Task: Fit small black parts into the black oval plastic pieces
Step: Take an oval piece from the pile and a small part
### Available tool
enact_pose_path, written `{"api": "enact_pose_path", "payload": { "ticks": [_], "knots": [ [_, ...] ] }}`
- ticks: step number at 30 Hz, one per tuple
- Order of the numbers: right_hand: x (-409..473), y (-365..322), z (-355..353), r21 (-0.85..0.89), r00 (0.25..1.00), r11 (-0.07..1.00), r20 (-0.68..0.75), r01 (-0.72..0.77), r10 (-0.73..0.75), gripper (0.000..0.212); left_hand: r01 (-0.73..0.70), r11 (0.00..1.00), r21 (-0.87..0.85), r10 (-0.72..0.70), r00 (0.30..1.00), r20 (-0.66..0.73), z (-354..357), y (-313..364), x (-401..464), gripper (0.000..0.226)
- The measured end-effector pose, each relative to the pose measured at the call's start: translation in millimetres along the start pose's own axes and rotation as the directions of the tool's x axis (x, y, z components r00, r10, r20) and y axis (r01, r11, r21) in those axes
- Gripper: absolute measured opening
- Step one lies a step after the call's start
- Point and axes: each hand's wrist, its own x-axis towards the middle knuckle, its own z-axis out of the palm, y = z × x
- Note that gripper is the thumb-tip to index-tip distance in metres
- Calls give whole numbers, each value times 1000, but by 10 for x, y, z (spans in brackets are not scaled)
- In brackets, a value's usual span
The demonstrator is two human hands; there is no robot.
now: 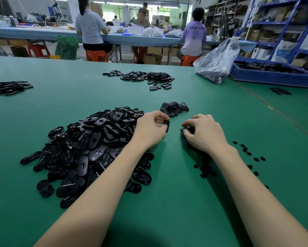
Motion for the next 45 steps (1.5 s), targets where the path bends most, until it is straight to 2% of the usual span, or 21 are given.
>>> {"api": "enact_pose_path", "payload": {
  "ticks": [4, 8, 13, 15, 17, 20, 24, 28, 42, 45],
  "knots": [
    [-32, -41, 43, -50, 1000, 999, 9, 19, -18, 28, 55, 996, -76, -51, 997, 52, 9, 4, 1, 26],
    [-30, -79, 45, -26, 999, 1000, -43, 13, -14, 19, 82, 992, -101, -75, 994, 75, 8, -22, 2, 31],
    [-34, -88, 89, -23, 993, 999, -108, 40, -42, 18, 108, 980, -166, -93, 991, 96, 16, -36, -4, 35],
    [-26, -85, 85, 89, 988, 995, -149, 44, -30, 16, 117, 971, -209, -94, 989, 113, 15, -39, -4, 37],
    [-6, -98, 48, 315, 987, 948, -162, 39, 13, 12, 119, 965, -232, -89, 987, 132, 4, -45, -2, 39],
    [21, -114, -34, 556, 991, 831, -120, 16, 62, 11, 128, 952, -278, -78, 980, 185, -16, -45, 1, 40],
    [14, -75, -102, 676, 999, 736, 9, -44, 51, 15, 162, 922, -352, -80, 968, 237, -27, -40, -1, 38],
    [11, -59, -124, 728, 997, 683, 66, -66, 26, 16, 172, 912, -373, -64, 956, 285, -41, -33, 3, 41],
    [38, -8, -159, 795, 982, 581, 178, -177, 56, 7, 212, 900, -382, -92, 947, 309, -66, -47, 32, 37],
    [34, 5, -184, 800, 975, 564, 219, -203, 39, 14, 222, 893, -391, -96, 944, 316, -67, -42, 35, 37]
  ]
}}
